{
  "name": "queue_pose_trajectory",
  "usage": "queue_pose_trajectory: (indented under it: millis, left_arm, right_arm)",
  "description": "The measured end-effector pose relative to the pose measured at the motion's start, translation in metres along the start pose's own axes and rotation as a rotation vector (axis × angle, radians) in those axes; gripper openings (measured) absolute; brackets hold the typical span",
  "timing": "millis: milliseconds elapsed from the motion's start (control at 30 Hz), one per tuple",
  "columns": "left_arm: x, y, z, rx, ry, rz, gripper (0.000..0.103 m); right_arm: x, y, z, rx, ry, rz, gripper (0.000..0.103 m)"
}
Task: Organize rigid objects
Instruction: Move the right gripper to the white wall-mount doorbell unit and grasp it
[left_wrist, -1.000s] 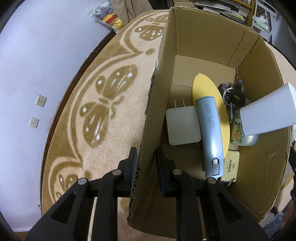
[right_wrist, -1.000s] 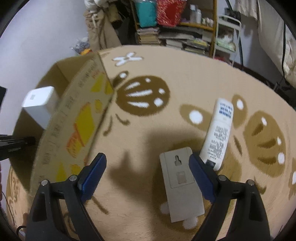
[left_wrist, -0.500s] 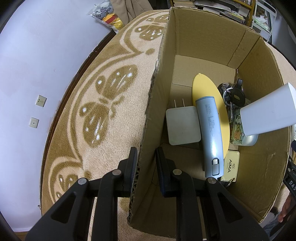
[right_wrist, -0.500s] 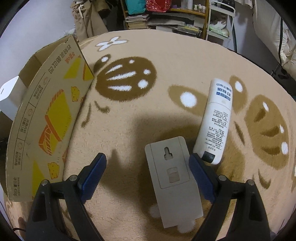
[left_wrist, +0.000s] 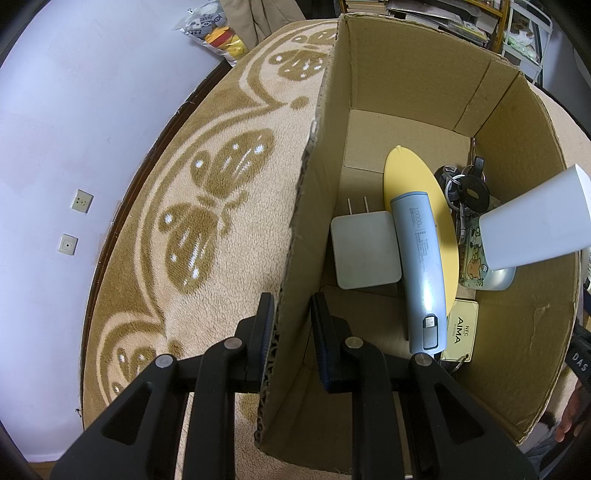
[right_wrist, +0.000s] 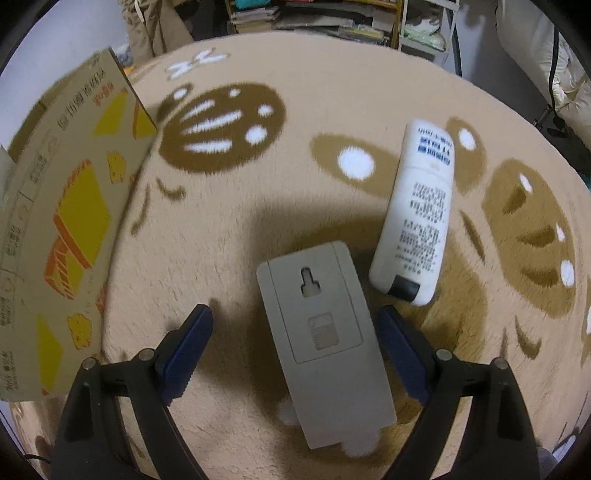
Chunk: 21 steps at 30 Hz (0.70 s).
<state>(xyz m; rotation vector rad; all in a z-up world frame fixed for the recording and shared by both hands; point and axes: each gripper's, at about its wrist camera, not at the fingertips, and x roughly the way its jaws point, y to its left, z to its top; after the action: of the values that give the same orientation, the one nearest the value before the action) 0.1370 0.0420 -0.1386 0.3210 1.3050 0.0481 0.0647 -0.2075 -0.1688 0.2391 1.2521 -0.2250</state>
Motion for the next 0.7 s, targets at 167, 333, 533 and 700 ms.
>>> queue_pose_trajectory:
  millis: [167,333,533,700]
  left_arm:
    - [0.000,0.000,0.000,0.000,0.000,0.001,0.019]
    - [0.000,0.000,0.000,0.000,0.000,0.001,0.019]
    - [0.000,0.000,0.000,0.001,0.000,0.001,0.019]
    - [0.000,0.000,0.000,0.001,0.000,0.002,0.019]
  right_arm:
    - [-0.001,0.002,-0.002,0.001,0.003,-0.006,0.092]
    - [0.000,-0.001,-0.001,0.014,-0.001,-0.002,0.088]
    - [-0.002,-0.005,-0.002,0.029,-0.009,-0.007,0.080]
    - [-0.004,-0.010,-0.001,0.062,-0.009,-0.001,0.075]
